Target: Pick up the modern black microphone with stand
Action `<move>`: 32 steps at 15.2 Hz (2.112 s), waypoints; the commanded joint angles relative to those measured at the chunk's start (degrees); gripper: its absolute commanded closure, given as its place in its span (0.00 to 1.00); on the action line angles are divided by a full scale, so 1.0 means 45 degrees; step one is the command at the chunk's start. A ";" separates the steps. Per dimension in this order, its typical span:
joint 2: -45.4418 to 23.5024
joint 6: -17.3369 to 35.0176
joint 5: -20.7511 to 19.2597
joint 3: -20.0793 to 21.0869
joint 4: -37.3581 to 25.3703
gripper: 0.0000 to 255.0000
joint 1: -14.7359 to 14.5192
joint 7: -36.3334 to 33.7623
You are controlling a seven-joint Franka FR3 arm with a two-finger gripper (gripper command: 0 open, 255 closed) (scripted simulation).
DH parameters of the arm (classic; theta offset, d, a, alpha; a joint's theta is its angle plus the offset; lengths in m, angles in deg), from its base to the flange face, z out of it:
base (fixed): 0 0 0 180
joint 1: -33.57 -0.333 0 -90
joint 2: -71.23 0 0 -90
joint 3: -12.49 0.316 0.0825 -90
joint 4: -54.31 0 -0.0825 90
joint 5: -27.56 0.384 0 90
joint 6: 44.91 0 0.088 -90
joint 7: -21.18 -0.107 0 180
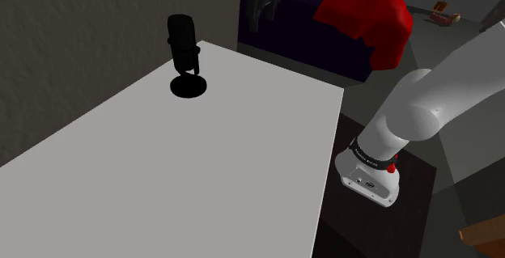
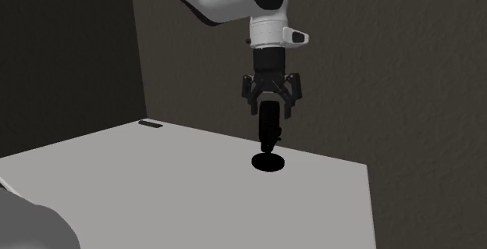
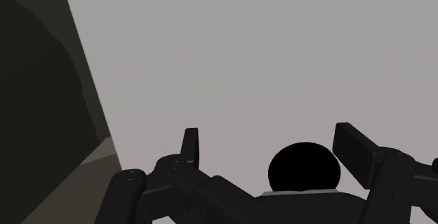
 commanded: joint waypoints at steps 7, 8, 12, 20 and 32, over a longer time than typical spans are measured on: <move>-0.3529 0.0385 -0.0143 0.0874 -0.3425 0.00 -0.0429 -0.1088; -0.3983 0.0376 -0.0207 0.0964 -0.3920 0.00 -0.0500 -0.1218; -0.5875 0.0186 -0.0549 0.1269 -0.6122 0.00 -0.0870 -0.1726; -0.6621 0.1072 -0.0714 0.1332 -0.6027 0.00 -0.1032 -0.1921; -0.6571 0.1370 -0.0699 0.1318 -0.5682 1.00 -0.1002 -0.1896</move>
